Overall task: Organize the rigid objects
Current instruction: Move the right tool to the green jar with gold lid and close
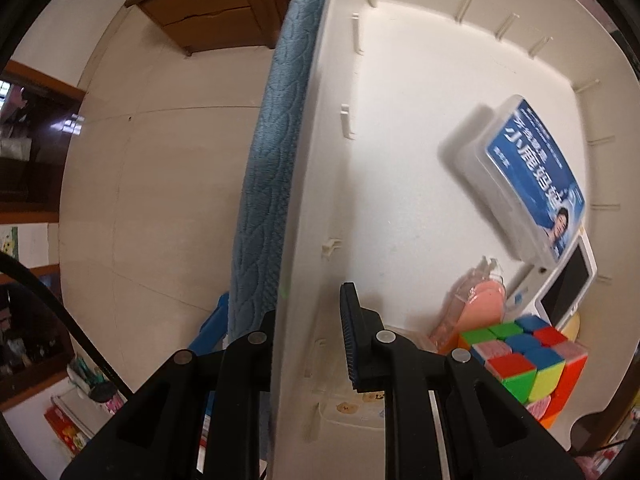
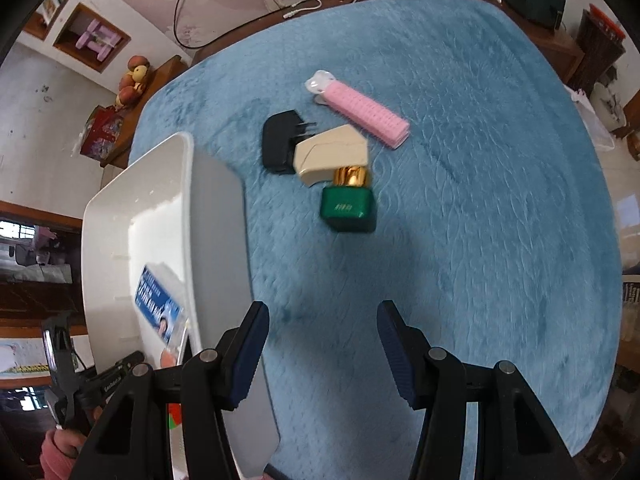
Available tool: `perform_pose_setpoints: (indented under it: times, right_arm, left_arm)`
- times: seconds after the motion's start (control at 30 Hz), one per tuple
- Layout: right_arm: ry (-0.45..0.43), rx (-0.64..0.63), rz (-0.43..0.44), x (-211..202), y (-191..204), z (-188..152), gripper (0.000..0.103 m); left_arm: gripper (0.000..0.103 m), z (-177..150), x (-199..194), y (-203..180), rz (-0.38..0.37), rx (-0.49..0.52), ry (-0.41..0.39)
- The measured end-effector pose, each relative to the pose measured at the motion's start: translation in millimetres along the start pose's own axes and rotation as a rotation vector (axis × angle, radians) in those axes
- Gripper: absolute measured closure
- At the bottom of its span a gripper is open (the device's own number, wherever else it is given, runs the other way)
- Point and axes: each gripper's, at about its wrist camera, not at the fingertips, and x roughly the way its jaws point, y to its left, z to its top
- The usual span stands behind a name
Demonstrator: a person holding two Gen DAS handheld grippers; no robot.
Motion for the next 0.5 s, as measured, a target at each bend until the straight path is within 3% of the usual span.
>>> perform_pose_setpoints:
  times: [0.5]
  right_arm:
    - [0.044, 0.015, 0.037, 49.0, -12.4, 47.9, 0.046]
  left_arm:
    - [0.083, 1.6, 3.0, -7.4, 0.067, -0.05, 0.063]
